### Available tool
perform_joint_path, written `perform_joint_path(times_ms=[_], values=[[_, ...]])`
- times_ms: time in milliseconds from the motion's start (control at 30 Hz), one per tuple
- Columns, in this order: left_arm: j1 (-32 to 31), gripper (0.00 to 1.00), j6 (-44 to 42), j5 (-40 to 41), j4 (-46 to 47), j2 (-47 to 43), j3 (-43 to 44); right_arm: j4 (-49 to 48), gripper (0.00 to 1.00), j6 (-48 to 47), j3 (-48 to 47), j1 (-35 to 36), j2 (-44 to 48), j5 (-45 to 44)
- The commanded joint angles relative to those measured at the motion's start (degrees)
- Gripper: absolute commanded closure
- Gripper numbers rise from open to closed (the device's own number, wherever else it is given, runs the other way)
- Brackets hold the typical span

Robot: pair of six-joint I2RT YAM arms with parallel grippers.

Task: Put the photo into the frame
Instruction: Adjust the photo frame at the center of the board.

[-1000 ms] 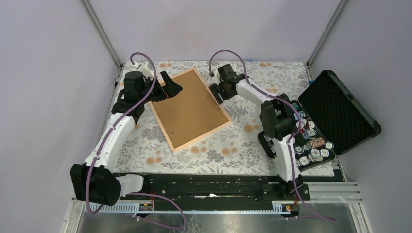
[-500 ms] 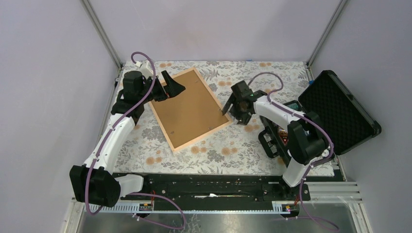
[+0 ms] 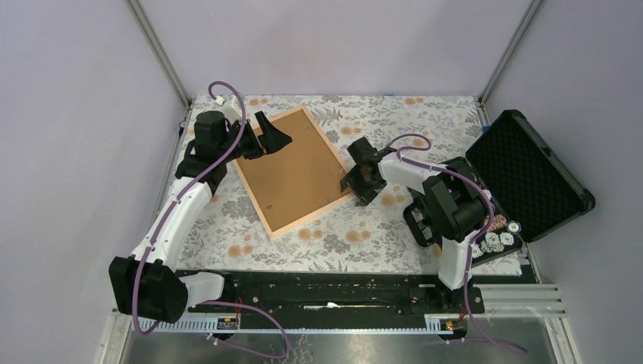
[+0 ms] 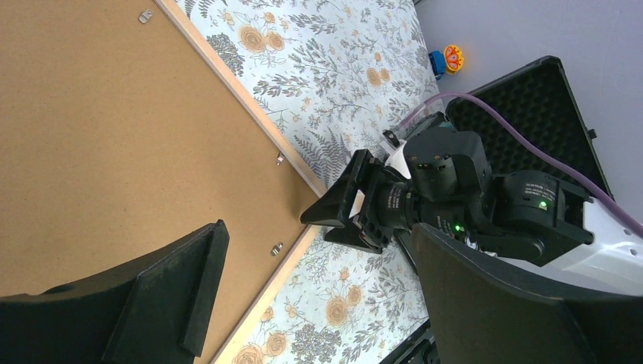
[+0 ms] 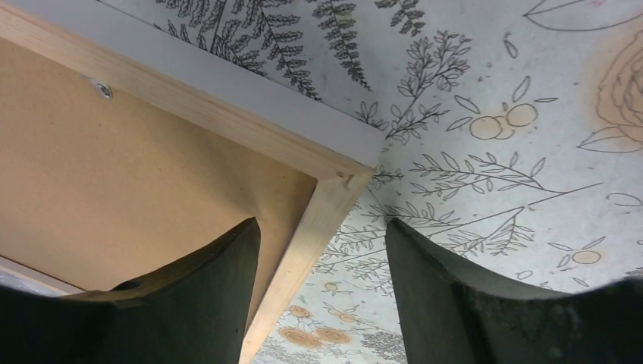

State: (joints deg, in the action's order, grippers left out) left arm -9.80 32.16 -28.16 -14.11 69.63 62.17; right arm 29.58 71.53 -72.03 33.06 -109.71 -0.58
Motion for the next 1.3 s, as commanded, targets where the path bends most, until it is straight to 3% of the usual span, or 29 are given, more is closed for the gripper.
perform_joint_path(times_ms=[0,300,400,500,633,733,867,967,1100,1267], values=[[-0.17,0.01,-0.52,-0.68,1.89,0.09,0.8,0.32,0.36,1.49,-2.89,0.66,-3.81,-3.72],[-0.22,0.01,-0.79,-0.17,1.17,0.21,1.11,0.17,0.87,-9.26,-2.74,-4.02,-6.3,-5.69],[-0.36,0.01,-0.89,-0.17,1.18,0.21,1.21,-2.29,0.94,-19.56,-4.27,-7.78,-8.37,-3.58],[-0.39,0.01,-0.85,-0.2,1.16,0.2,1.15,-4.66,0.96,-29.89,-7.32,-11.6,-11.0,0.24],[-0.57,0.01,-0.98,0.17,1.12,0.28,1.07,-3.76,0.89,-38.95,-14.3,-15.38,-15.62,6.72],[-0.63,0.01,-1.05,0.21,1.19,0.16,1.13,-3.39,0.65,-44.44,-18.29,-15.9,-15.66,6.83],[-0.74,0.01,-1.06,0.15,1.19,1.02,1.08,9.3,0.52,-51.0,-30.4,-15.94,-17.12,1.99],[-0.74,0.01,-1.06,-0.5,1.12,1.0,1.32,9.53,0.45,-50.37,-26.84,-15.92,-14.49,4.35],[-0.36,0.01,-0.94,-1.02,0.64,2.05,1.53,4.97,0.42,-43.77,-17.9,-15.1,-10.68,11.43],[-0.39,0.01,-0.13,-2.51,1.52,2.62,1.26,3.43,0.28,-39.4,-15.8,-11.82,-9.61,10.27]])
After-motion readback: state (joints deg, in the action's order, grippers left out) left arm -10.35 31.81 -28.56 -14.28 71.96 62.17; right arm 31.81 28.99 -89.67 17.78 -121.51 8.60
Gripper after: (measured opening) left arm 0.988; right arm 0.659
